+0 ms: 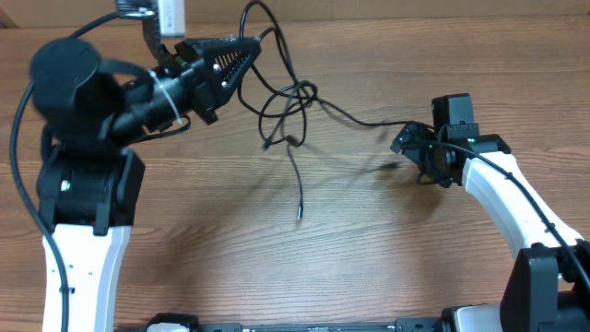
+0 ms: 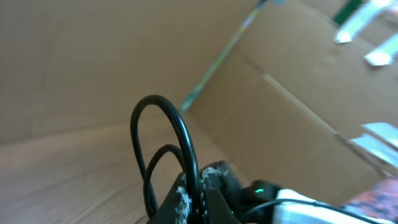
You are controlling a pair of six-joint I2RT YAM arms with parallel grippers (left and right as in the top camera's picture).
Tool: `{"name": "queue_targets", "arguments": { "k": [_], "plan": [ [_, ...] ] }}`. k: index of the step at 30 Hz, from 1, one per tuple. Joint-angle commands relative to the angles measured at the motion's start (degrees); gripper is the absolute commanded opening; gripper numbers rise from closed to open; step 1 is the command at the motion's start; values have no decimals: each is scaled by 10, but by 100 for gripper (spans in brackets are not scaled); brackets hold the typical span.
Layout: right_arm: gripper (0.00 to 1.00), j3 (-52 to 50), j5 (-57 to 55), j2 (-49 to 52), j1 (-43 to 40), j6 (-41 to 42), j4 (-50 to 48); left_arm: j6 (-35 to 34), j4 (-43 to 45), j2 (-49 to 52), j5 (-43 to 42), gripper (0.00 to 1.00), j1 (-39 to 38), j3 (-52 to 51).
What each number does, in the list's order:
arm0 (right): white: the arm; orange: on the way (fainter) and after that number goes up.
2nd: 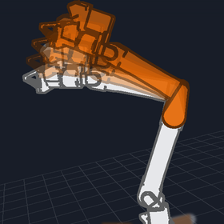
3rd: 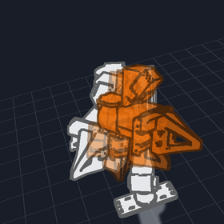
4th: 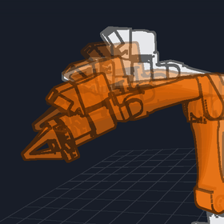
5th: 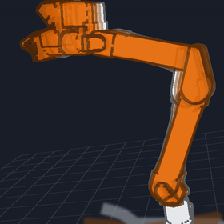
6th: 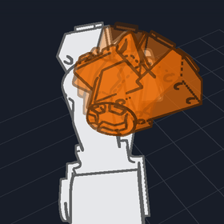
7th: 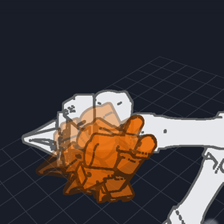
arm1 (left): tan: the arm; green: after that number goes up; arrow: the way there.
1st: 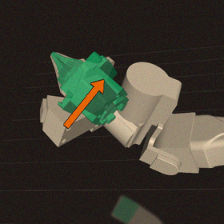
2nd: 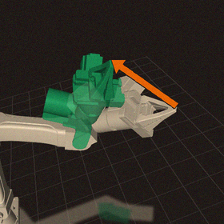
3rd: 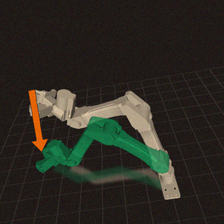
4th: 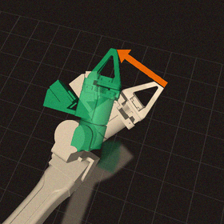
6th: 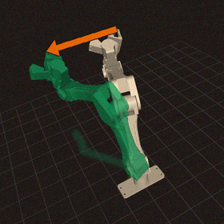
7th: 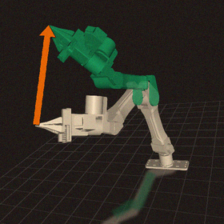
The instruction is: Untangle cables
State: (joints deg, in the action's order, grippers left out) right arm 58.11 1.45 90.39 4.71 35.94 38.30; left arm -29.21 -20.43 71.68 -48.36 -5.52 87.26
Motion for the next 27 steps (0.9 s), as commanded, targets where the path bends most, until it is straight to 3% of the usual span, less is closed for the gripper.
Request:
{"name": "queue_targets", "arguments": {
  "k": [1,5,10,18,21,23,27],
  "plan": [
    [98,5,-15,0,-16,-20,27,64,-38,28,35,4,3,7],
    [95,5,49,0,-22,-39,52,99,-73,62,-5,4,3,7],
    [70,17,271,-3,-22,-176,48,151,-75,95,-100,4,3,7],
    [67,80,617,-7,-22,-251,65,263,-82,126,-218,4,3,7],
    [66,82,695,-7,-22,-228,23,265,-80,134,-244,4,3,7],
    [56,82,706,-7,-22,-159,-11,265,-82,137,-268,4,2,7],
    [49,82,707,-7,-21,-18,-42,266,-83,141,-281,4,2,7]
  ]
}}
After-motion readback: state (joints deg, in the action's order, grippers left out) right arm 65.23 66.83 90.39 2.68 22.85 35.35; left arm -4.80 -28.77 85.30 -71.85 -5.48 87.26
